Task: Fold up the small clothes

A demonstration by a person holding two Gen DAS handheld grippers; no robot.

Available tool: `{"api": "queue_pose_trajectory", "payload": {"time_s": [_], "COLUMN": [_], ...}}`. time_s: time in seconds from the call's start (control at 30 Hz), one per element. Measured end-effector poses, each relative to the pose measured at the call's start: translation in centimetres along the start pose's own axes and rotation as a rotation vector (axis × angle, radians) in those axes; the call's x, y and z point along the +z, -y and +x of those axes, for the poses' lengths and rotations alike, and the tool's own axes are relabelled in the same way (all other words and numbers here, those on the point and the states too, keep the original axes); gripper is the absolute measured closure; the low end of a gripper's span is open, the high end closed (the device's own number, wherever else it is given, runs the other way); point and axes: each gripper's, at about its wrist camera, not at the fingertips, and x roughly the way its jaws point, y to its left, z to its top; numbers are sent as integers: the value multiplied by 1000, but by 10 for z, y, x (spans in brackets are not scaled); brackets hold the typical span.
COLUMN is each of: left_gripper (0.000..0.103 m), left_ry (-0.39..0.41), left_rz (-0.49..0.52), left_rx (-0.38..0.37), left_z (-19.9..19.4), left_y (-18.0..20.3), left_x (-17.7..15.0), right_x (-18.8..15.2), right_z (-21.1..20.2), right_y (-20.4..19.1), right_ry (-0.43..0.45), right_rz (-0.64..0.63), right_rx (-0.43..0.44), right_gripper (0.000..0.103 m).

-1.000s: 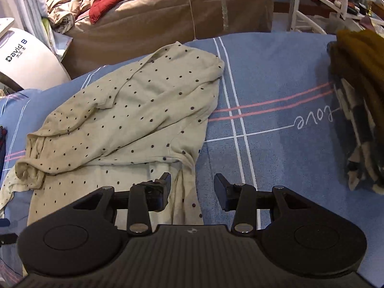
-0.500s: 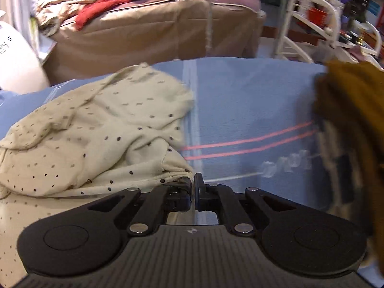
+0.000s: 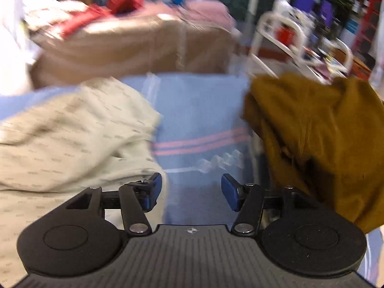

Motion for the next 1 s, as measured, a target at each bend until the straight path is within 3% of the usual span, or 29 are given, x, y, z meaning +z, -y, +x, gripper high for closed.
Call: {"api": "queue_pose_trajectory", "payload": {"time_s": [0.07, 0.17, 0.23, 0.43, 0.53, 0.67, 1.0], "left_gripper": [26, 48, 59, 63, 72, 97, 102], "left_ry": [41, 74, 46, -11, -41, -107, -138], "left_rz": [159, 336, 411, 481, 512, 486, 172], "left_rx": [21, -8, -37, -89, -92, -92, -190], "left_z": [7, 16, 28, 48, 57, 76, 69], "left_y": [5, 13, 19, 27, 33, 36, -4], "left_x": [10, 24, 31, 37, 36, 37, 68], "right_x": [5, 16, 18, 16, 18, 26, 52], "right_z": [-8, -10, -10, 2, 7, 15, 62], "right_y": [-6, -14, -15, -18, -21, -25, -21], "right_ry": [-5, -32, -14, -62, -64, -65, -166], "right_rz": [-22, -78, -103, -51, -29, -13, 129], "right_rx": [91, 62, 44, 108, 120, 138, 177], "right_gripper": [11, 11, 11, 11, 11, 11, 12]}}
